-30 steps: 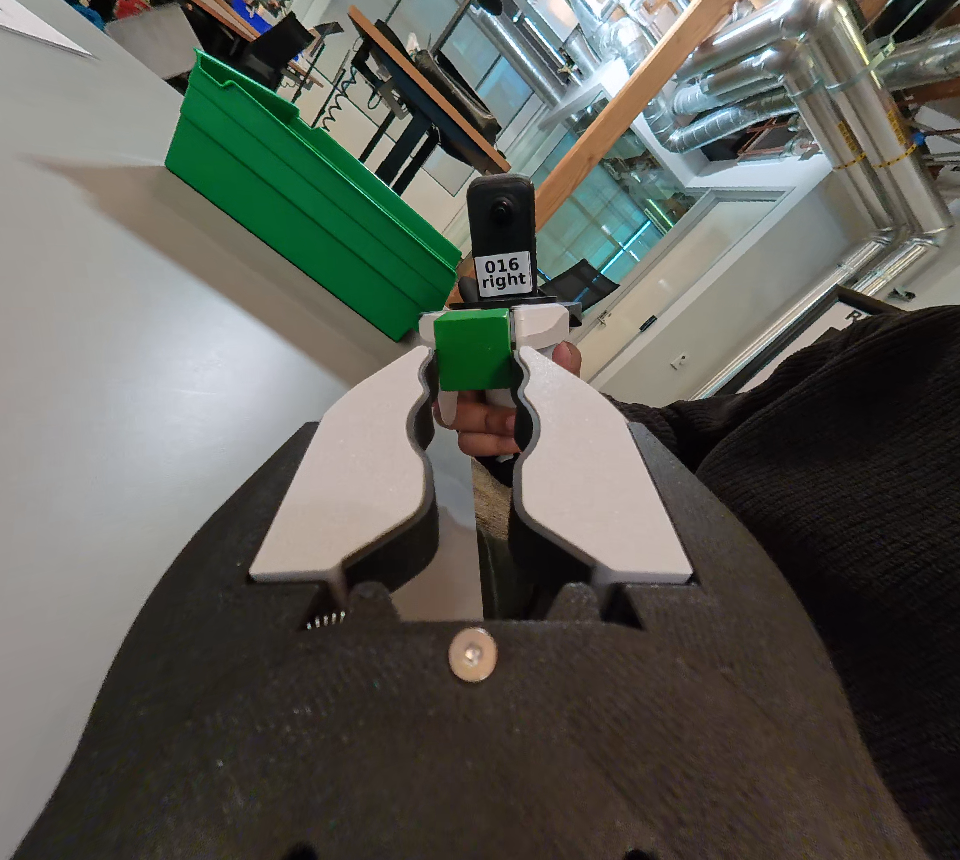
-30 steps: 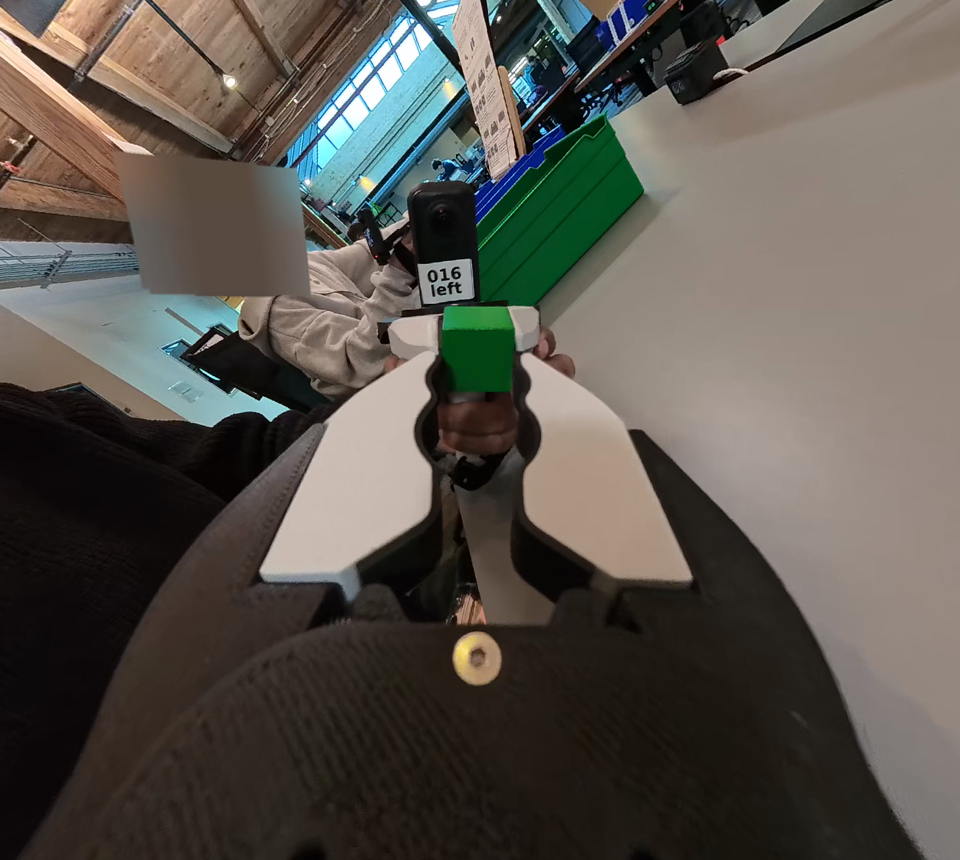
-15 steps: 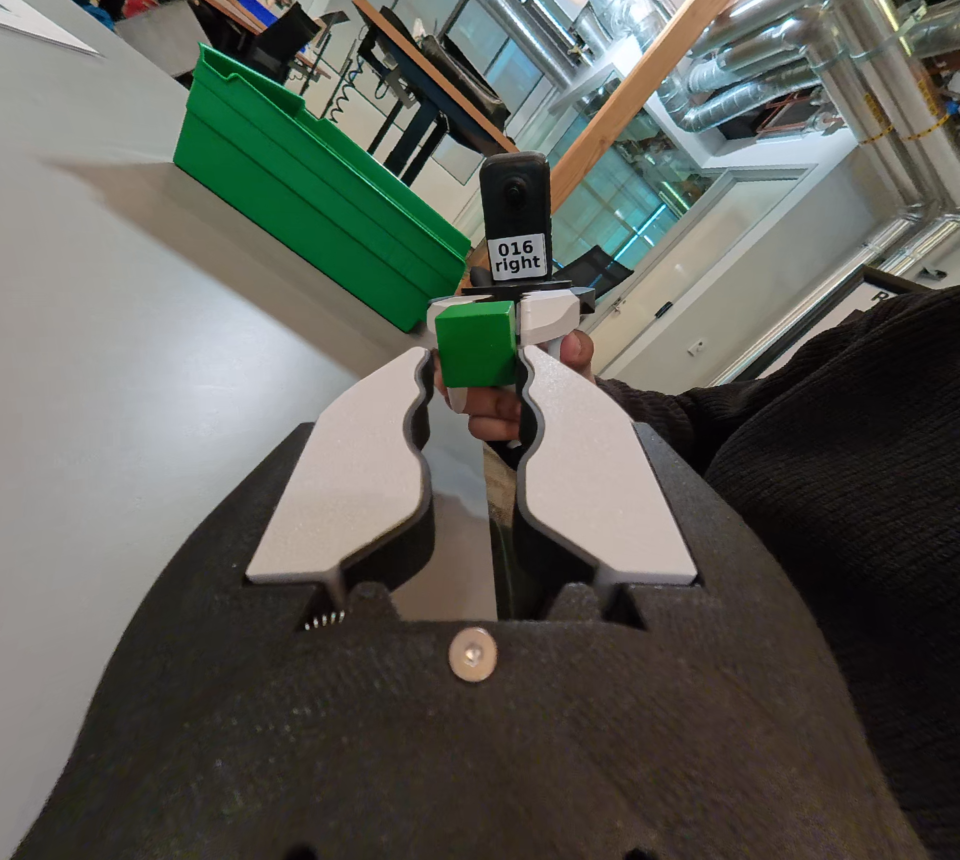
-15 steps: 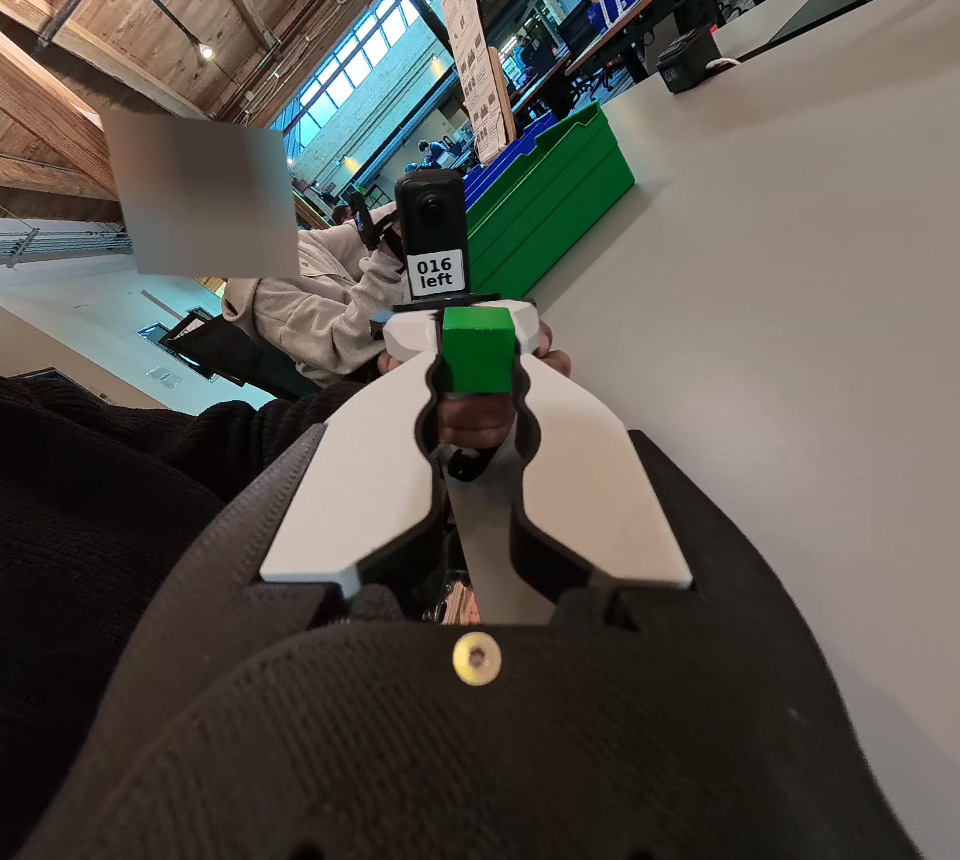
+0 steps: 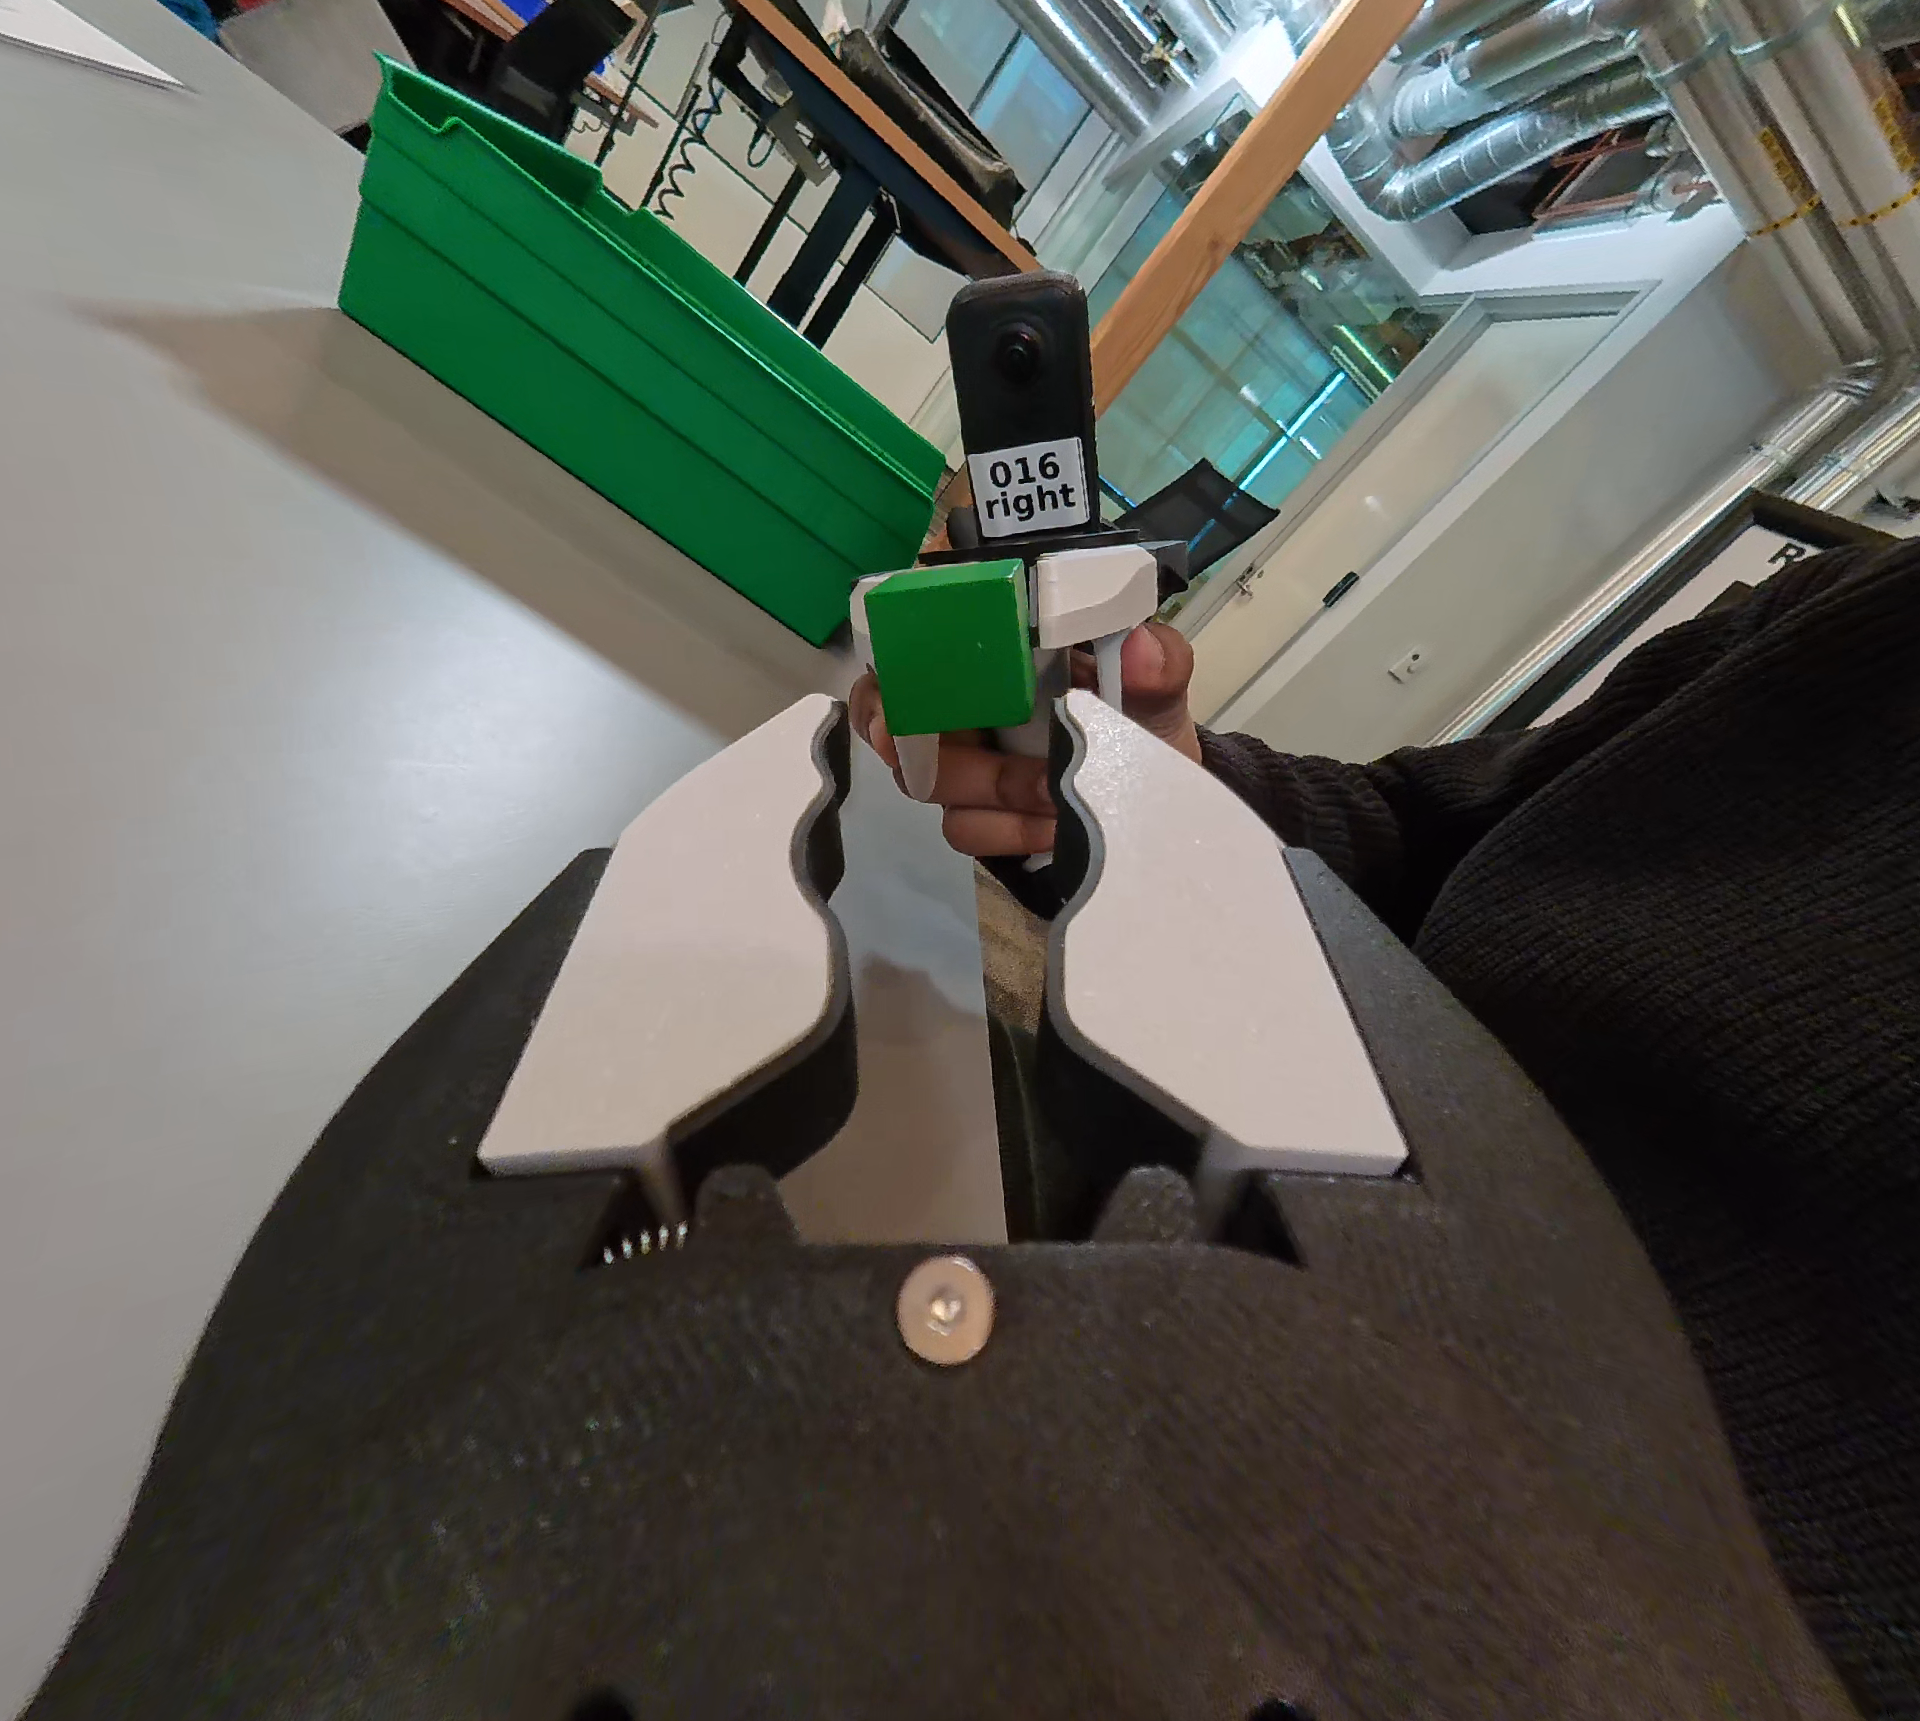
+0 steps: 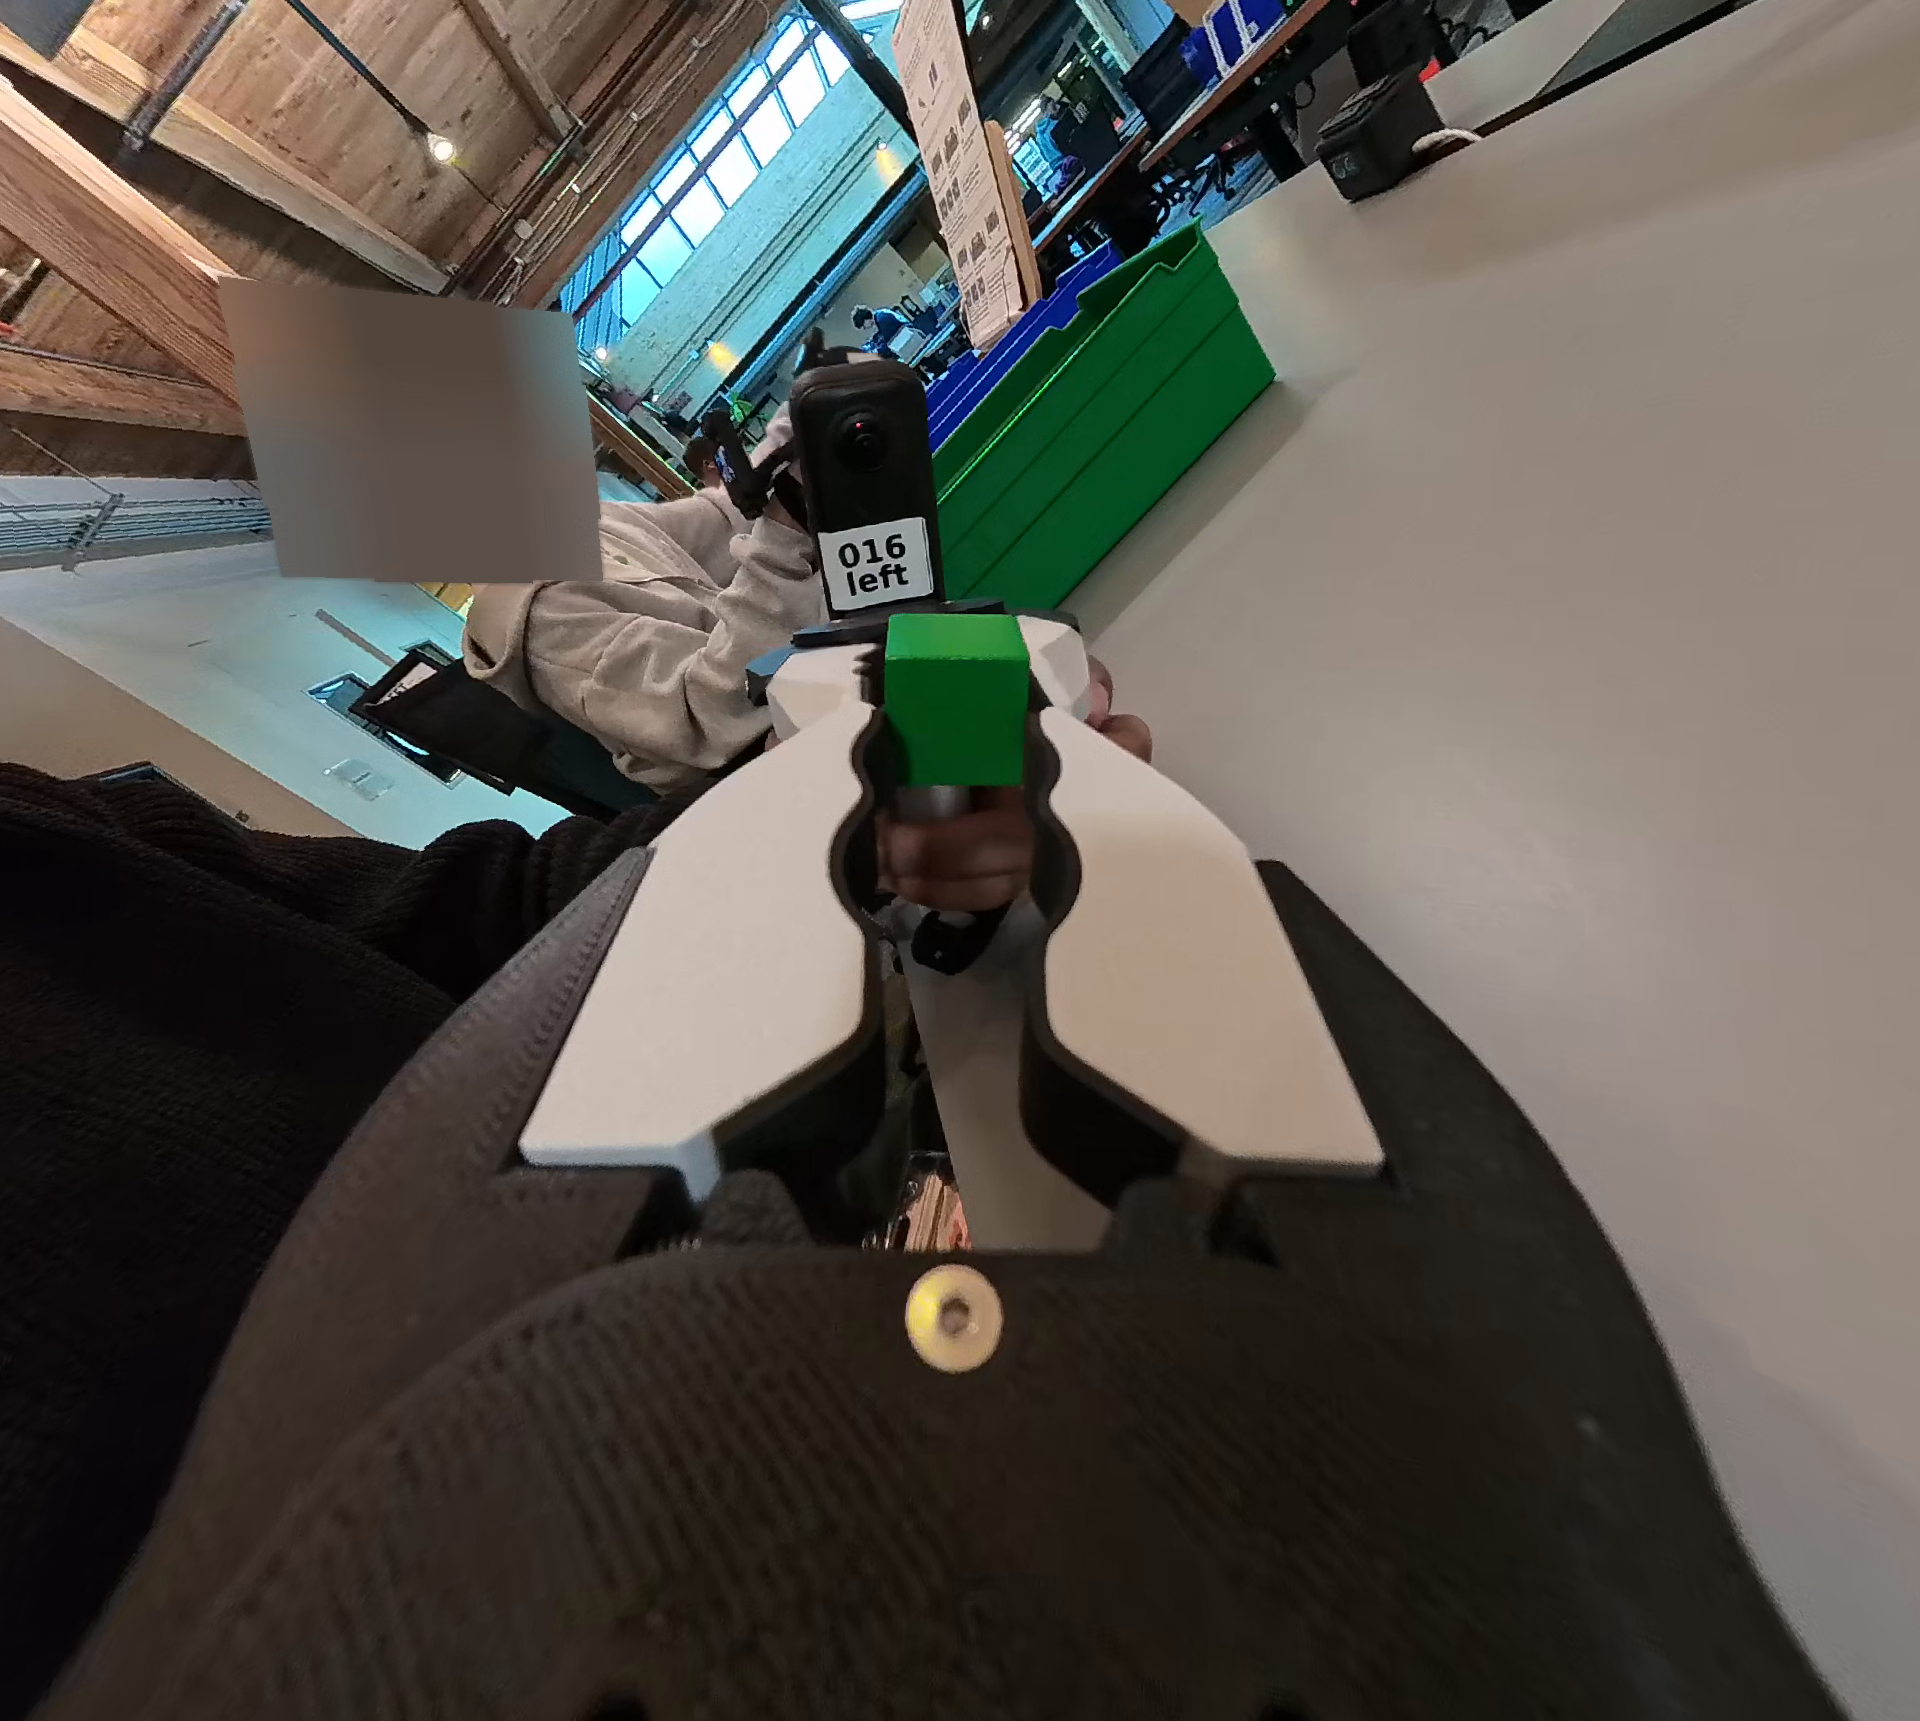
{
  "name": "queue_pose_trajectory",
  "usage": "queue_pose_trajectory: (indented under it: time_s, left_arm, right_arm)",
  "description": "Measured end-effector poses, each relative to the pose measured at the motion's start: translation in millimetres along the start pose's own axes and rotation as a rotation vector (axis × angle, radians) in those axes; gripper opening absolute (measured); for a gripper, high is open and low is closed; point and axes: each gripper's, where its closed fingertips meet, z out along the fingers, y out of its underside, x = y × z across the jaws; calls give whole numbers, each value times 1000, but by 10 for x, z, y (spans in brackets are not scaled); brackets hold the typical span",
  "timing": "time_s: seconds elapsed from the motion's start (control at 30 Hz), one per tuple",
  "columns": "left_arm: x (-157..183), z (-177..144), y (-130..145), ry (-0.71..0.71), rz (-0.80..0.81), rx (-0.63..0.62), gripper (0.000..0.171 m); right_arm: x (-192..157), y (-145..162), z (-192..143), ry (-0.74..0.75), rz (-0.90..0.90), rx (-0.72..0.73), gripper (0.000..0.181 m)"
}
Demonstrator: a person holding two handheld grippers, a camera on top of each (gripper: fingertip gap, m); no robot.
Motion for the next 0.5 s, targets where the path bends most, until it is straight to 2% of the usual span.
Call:
queue_pose_trajectory:
  time_s: [0.5]
  left_arm:
    - [-11,-60,-97,26,-53,53,31]
  right_arm:
    - [-9,14,5,-8,-4,-10,25]
